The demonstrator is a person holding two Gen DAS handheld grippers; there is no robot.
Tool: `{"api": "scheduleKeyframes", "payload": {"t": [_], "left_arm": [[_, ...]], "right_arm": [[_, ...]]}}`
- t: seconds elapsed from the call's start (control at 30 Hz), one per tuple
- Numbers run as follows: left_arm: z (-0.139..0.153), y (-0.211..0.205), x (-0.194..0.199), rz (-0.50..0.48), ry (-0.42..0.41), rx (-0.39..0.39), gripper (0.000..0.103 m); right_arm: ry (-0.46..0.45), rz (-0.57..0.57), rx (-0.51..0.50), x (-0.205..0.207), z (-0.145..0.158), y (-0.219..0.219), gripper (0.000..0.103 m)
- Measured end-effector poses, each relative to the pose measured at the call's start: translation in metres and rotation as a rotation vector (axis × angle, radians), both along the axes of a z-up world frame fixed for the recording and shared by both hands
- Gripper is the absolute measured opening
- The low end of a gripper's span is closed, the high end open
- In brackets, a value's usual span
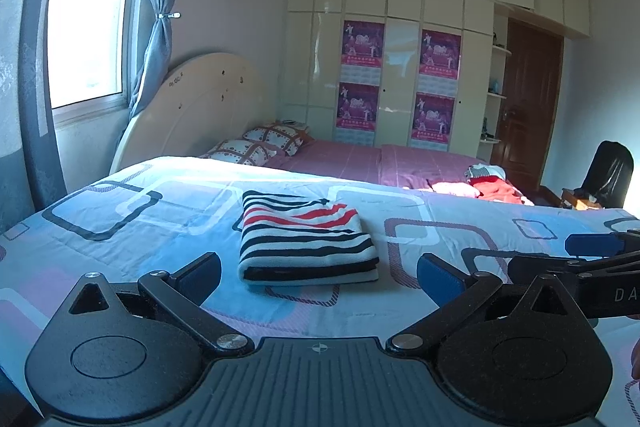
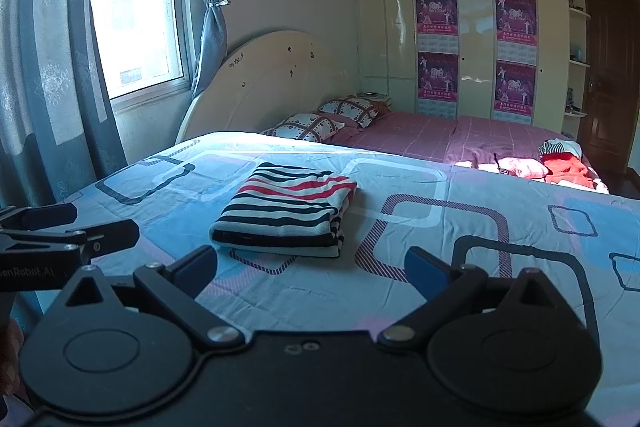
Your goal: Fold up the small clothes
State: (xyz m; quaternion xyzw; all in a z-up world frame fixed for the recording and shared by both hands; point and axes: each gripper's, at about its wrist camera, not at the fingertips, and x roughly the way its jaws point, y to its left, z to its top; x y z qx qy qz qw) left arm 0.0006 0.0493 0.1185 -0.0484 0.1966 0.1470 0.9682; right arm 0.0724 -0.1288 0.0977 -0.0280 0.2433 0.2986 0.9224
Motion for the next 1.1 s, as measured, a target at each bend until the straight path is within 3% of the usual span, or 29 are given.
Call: {"api": "scheduleKeyframes", "payload": {"t": [1.1], "left_arm": [[-0.0007, 0.0058, -0.0061, -0.036, -0.032, -0.006, 0.103]], "right_arm": [[-0.002, -0.007, -0.026, 0.0054, -0.0048, 0.0075, 0.1]]}}
